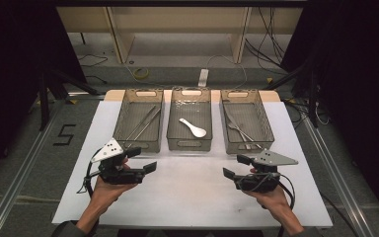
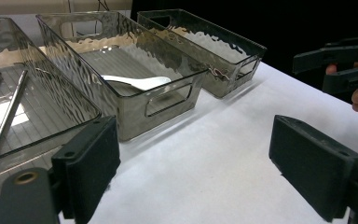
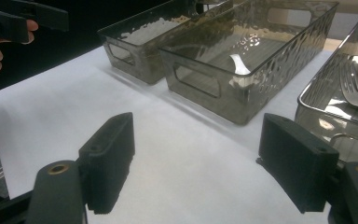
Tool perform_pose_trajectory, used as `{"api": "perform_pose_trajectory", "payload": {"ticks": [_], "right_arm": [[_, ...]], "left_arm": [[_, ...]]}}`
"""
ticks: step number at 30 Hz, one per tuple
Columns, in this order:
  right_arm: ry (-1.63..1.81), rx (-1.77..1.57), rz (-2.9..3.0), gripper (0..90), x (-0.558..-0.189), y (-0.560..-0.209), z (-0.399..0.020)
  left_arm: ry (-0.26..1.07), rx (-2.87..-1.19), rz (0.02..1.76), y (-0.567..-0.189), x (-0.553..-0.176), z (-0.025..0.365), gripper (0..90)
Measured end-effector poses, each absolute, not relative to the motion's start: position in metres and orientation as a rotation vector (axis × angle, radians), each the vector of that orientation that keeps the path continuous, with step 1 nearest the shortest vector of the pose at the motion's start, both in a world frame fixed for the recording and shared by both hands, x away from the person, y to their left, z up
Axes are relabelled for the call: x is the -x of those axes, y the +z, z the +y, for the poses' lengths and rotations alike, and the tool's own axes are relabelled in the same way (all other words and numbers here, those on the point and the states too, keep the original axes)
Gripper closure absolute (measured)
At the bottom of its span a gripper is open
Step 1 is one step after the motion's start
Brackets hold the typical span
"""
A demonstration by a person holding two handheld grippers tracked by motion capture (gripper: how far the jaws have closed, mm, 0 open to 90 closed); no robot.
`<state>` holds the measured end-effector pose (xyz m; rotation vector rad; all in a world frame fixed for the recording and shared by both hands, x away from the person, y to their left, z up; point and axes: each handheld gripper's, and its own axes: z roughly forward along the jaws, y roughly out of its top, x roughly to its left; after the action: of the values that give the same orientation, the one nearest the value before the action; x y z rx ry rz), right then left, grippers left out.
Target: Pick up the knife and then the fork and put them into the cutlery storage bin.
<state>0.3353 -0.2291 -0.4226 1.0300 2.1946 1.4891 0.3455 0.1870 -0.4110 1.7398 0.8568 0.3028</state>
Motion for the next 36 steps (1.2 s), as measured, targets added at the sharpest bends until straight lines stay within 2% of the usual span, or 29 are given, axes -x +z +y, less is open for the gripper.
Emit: {"api": "perform_pose_trajectory", "payload": {"ticks": [12,36], "right_arm": [[1.472,-1.075,2.170,24.4,-0.325,-0.431,-0.238],[1.453,-1.080,2.157,24.1,-0.318,-0.432,-0.242]], "left_arm": [[0.297,-1.730,0.858,-0.411,-0.345,0.187,15.5],[0.295,-1.734,0.858,-0.411,-0.345,0.187,15.5]]}}
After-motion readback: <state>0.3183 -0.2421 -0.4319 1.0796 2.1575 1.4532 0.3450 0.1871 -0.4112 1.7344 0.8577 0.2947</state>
